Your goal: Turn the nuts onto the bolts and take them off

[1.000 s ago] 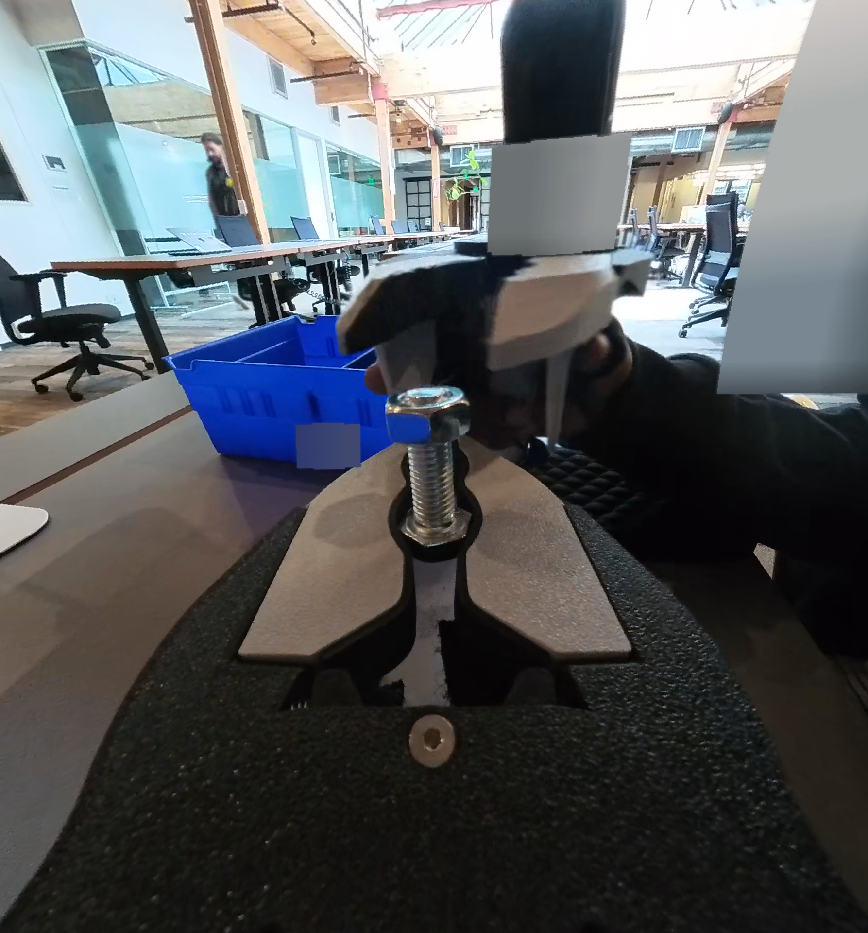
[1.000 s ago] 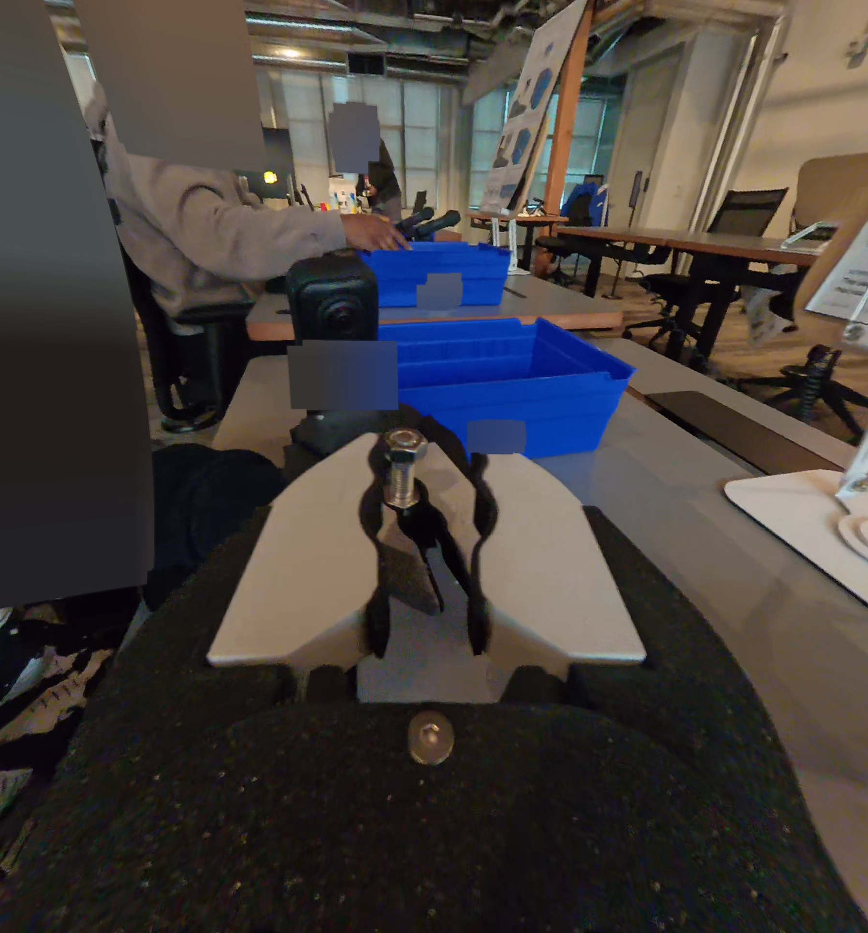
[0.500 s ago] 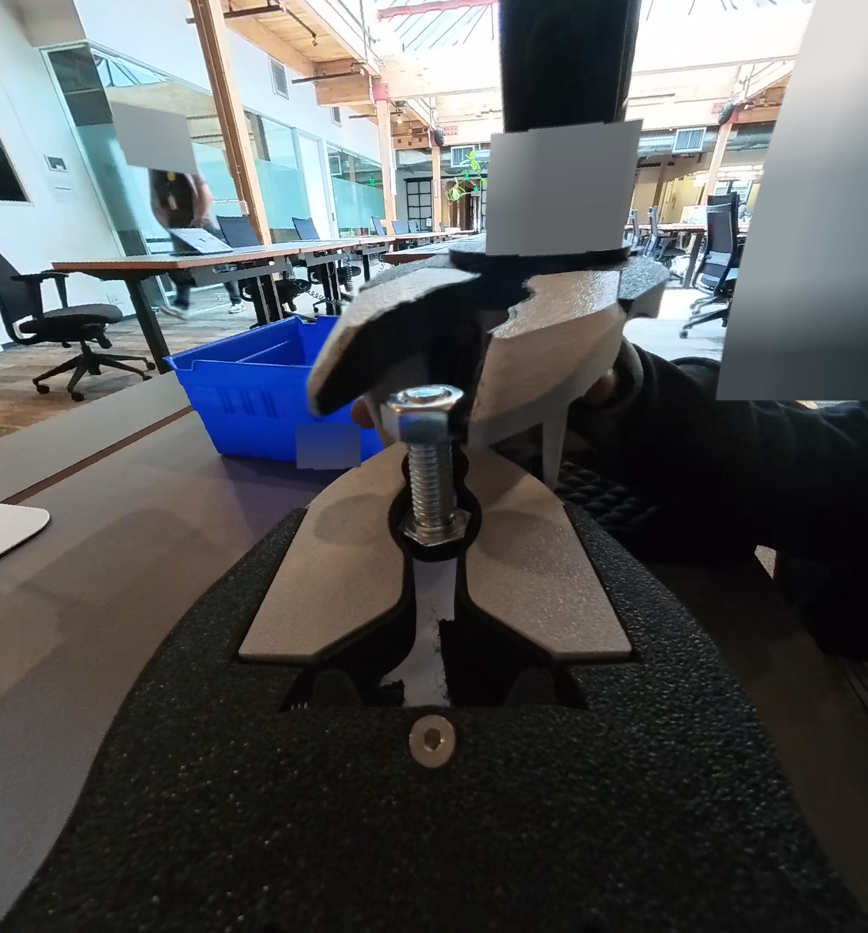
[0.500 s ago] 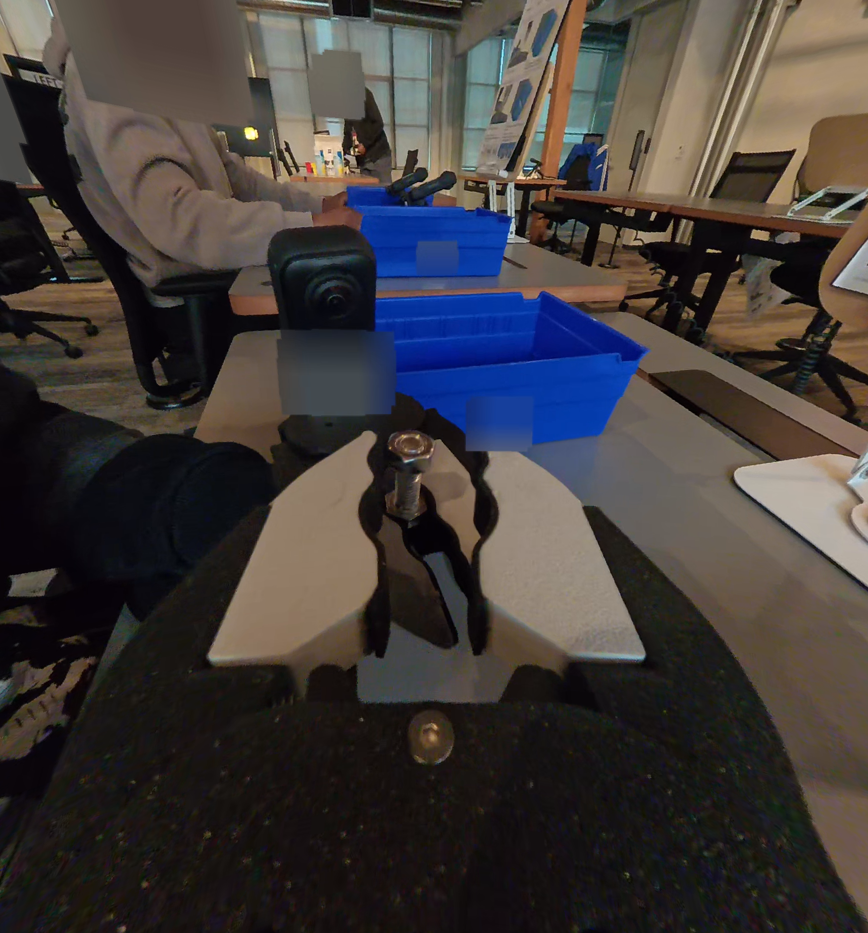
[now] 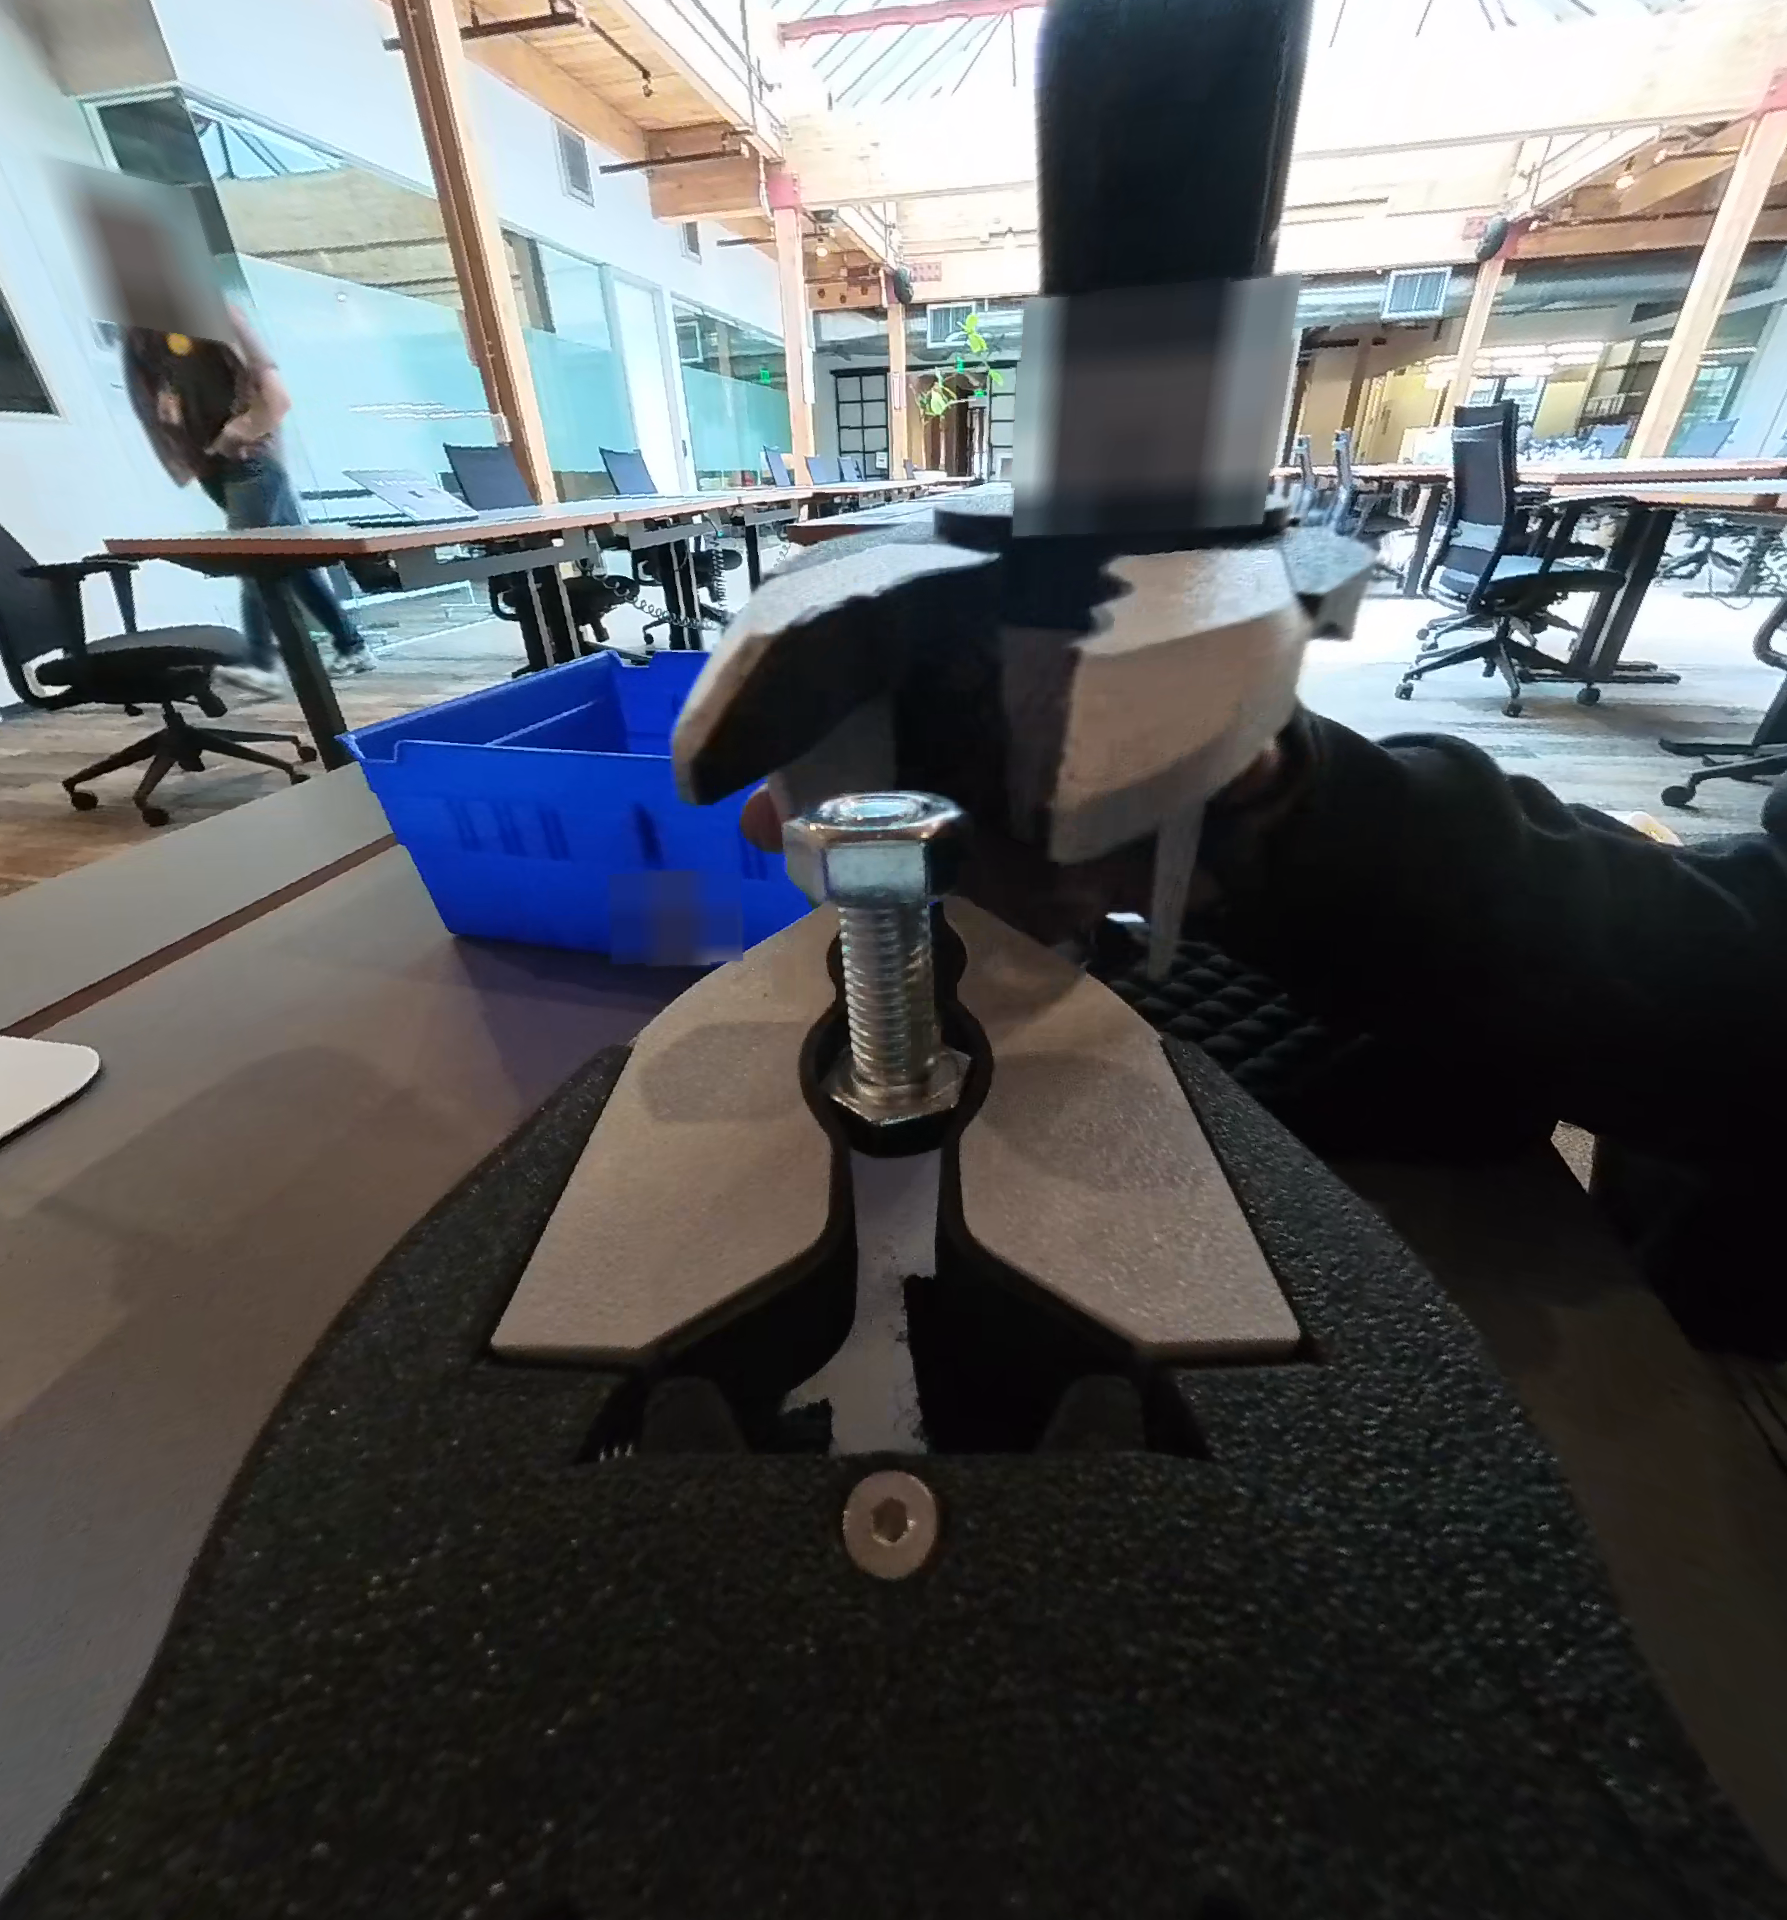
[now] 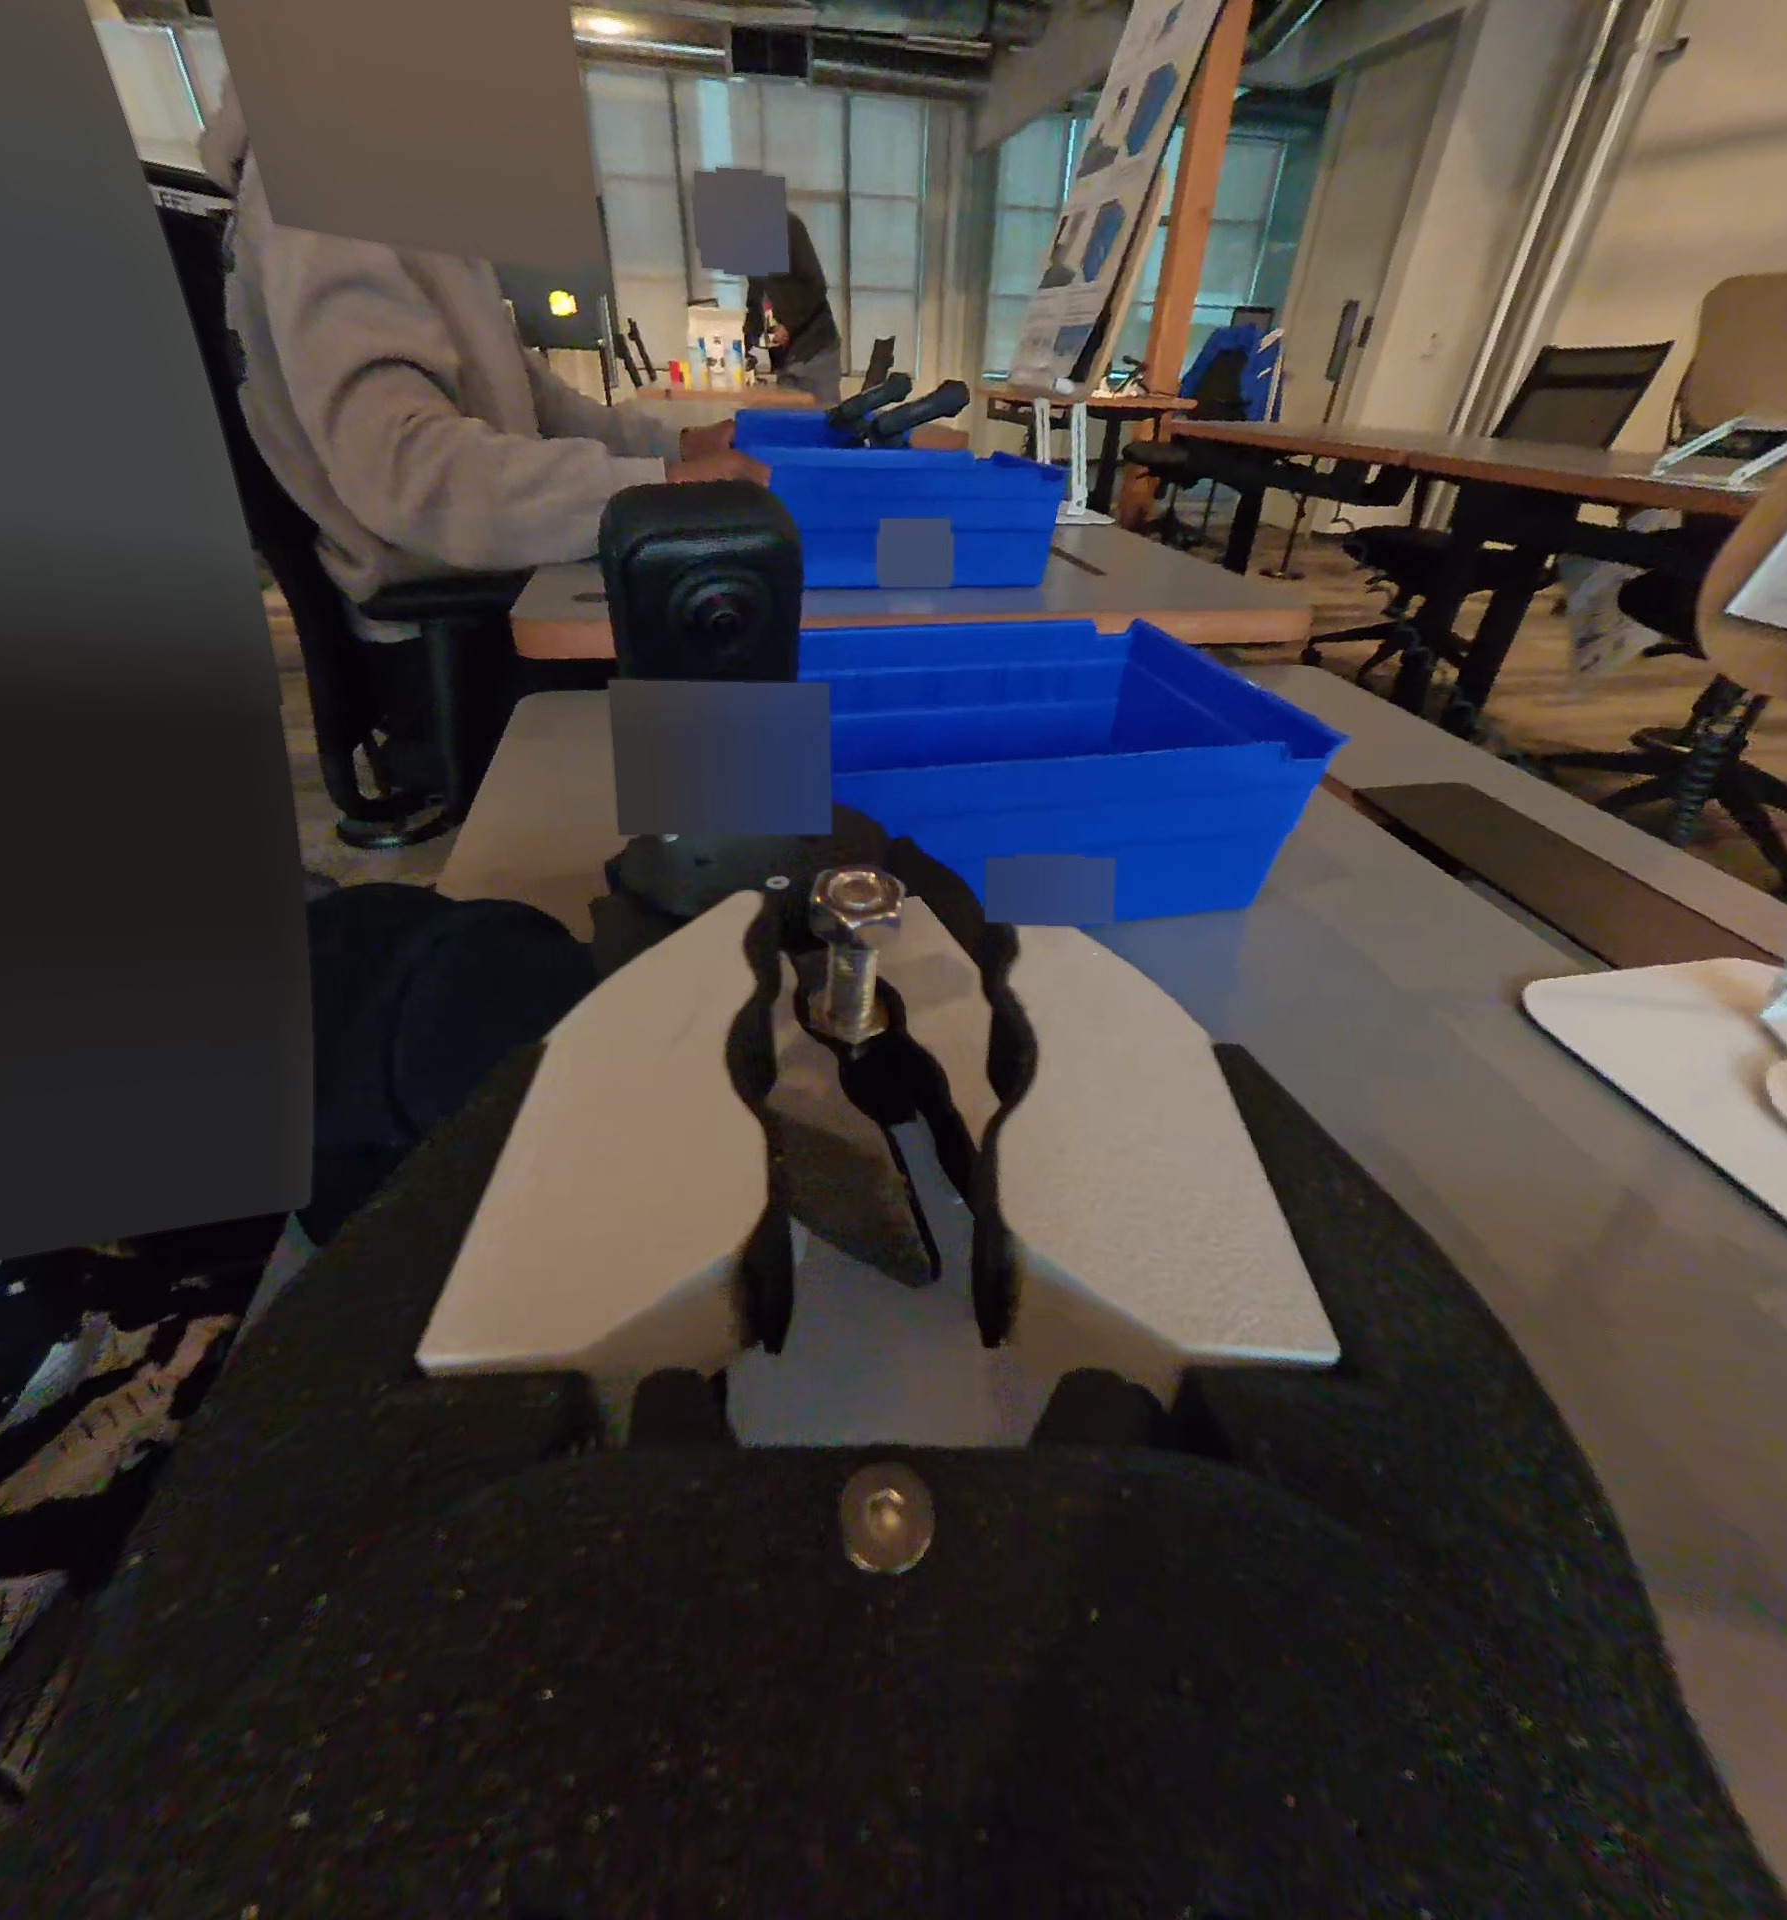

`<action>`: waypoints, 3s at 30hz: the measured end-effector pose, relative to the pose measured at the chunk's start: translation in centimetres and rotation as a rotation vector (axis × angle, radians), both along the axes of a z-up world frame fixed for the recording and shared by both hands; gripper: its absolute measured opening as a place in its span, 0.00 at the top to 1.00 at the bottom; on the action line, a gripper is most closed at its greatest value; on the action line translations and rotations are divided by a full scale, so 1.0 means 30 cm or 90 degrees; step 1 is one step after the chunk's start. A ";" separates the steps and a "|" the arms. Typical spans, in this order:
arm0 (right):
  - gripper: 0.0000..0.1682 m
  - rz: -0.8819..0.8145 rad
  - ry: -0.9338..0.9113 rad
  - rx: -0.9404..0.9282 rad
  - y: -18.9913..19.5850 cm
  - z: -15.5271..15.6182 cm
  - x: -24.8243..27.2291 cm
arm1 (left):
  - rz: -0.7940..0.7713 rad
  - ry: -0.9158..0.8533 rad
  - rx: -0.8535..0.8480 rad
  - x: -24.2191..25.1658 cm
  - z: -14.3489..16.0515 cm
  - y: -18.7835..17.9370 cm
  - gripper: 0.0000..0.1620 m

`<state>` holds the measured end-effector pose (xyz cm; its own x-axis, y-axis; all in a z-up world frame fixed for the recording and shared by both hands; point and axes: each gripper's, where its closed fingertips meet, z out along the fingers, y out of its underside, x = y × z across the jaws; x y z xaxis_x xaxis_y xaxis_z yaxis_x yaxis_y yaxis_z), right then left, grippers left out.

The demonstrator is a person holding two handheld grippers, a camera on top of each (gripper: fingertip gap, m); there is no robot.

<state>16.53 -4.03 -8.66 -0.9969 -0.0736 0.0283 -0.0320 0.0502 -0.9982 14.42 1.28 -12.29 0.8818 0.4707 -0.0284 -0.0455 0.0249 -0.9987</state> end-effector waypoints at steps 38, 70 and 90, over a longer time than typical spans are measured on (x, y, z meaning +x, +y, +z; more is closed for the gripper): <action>0.76 -0.011 0.005 0.010 -0.035 -0.007 0.003 | -0.003 0.002 0.001 0.003 0.003 0.001 0.93; 0.83 -0.002 -0.007 0.009 -0.026 -0.007 0.005 | -0.009 0.002 -0.009 0.007 -0.005 0.007 0.95; 0.85 0.010 0.010 0.009 -0.001 -0.006 0.011 | -0.010 -0.002 -0.011 0.007 -0.010 0.007 0.93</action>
<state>16.85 -4.05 -8.84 -0.9951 -0.0893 0.0432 -0.0489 0.0636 -0.9968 14.62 1.49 -12.58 0.8894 0.4559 -0.0327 -0.0413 0.0089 -0.9991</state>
